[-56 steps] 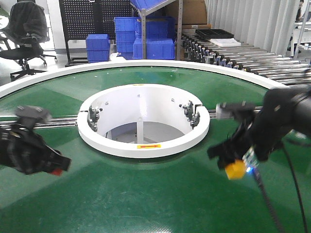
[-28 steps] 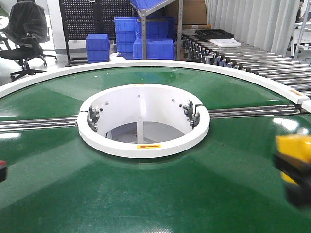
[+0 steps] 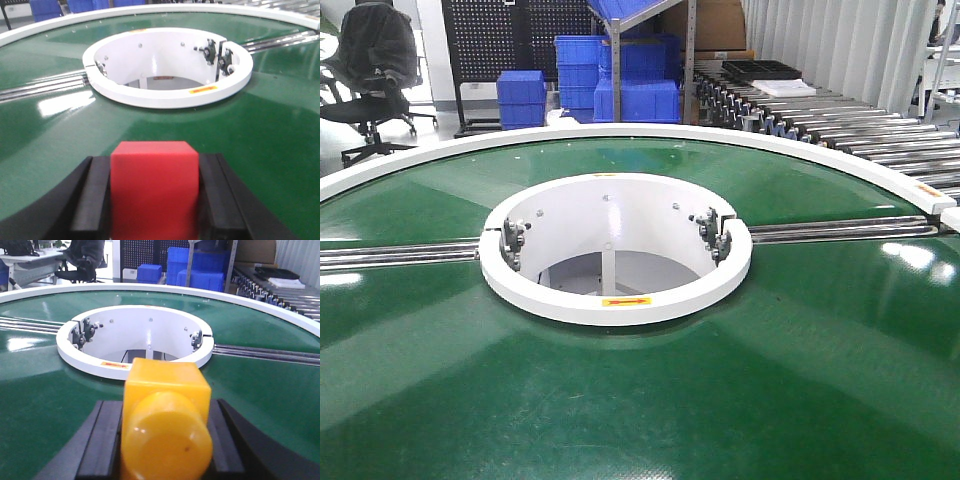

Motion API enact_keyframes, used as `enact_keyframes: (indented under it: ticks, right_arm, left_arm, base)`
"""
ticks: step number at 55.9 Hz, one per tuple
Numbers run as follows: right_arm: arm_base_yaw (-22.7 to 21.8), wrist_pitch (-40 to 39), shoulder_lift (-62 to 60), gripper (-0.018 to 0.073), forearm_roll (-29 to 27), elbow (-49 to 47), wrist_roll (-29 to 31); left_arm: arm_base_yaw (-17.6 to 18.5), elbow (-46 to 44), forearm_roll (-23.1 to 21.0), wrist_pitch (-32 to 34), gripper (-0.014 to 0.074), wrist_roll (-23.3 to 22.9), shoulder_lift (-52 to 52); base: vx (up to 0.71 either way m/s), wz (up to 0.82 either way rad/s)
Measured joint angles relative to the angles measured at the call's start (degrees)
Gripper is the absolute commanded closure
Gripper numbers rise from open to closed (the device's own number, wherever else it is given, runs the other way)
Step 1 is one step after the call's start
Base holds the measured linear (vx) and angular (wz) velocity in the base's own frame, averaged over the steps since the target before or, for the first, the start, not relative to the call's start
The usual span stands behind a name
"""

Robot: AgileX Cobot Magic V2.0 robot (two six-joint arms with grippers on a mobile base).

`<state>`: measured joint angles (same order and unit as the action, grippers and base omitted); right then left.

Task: Pick red and yellow blocks into blue bin
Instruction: 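Lift both held blocks up off the table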

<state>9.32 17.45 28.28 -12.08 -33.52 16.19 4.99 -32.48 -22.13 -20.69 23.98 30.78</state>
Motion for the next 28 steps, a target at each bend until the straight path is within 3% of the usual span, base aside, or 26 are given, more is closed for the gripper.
enact_keyframes:
  ticks: [28]
  right_arm:
    - [0.0, -0.7, 0.0, 0.0569, -0.3, 0.0, 0.0]
  left_arm:
    - [0.0, 0.1, 0.0, 1.3, 0.0597, 0.0, 0.0]
  base:
    - [0.0, 0.0]
